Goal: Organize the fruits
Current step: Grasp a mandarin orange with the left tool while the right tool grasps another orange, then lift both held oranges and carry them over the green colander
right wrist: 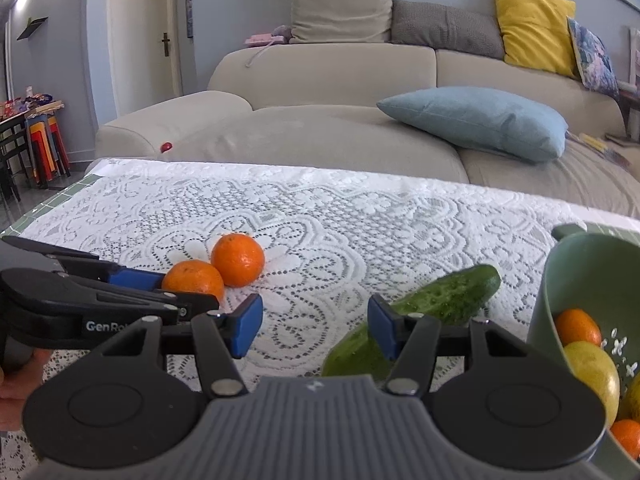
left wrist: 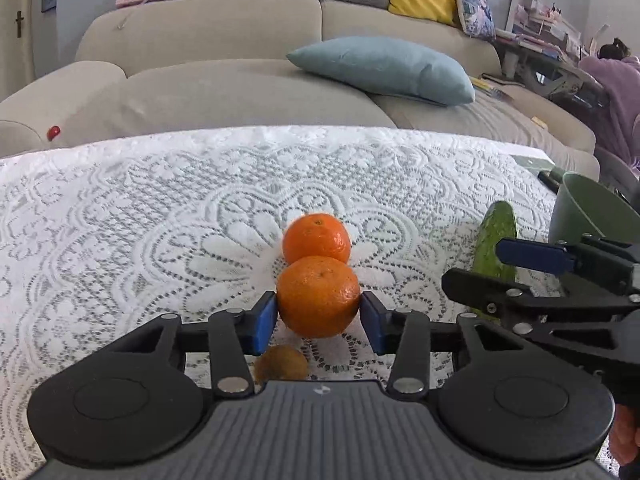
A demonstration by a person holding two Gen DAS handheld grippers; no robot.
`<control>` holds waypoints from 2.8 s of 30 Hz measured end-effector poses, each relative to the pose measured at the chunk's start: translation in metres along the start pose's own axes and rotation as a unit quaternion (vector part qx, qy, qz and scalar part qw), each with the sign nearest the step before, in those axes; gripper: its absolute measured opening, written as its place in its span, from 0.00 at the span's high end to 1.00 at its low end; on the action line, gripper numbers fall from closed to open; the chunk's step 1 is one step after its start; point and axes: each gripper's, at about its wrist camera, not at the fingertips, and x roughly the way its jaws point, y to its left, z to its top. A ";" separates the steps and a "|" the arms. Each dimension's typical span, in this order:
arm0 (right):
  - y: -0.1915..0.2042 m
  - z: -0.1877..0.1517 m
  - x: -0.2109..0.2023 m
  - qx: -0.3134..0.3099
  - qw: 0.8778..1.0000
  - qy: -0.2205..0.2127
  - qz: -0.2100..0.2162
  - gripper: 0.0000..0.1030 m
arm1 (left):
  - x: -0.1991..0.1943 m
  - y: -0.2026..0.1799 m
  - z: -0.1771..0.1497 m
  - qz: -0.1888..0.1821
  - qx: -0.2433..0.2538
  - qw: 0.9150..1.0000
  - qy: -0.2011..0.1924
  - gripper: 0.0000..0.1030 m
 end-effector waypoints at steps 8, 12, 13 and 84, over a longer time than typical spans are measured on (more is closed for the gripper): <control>0.010 0.005 0.010 -0.025 1.000 0.005 0.008 0.45 | -0.016 0.014 0.006 0.018 -0.029 0.999 -0.019 0.51; 0.021 0.009 0.016 -0.047 0.999 -0.004 0.023 0.45 | -0.017 0.027 0.008 0.041 -0.052 0.998 -0.017 0.51; 0.025 0.011 0.018 -0.052 0.998 -0.005 0.027 0.45 | -0.016 0.032 0.008 0.046 -0.060 0.997 -0.013 0.51; -0.039 0.002 -0.125 -0.137 0.991 0.002 -0.002 0.60 | -0.063 -0.095 0.007 0.003 0.001 1.000 -0.005 0.51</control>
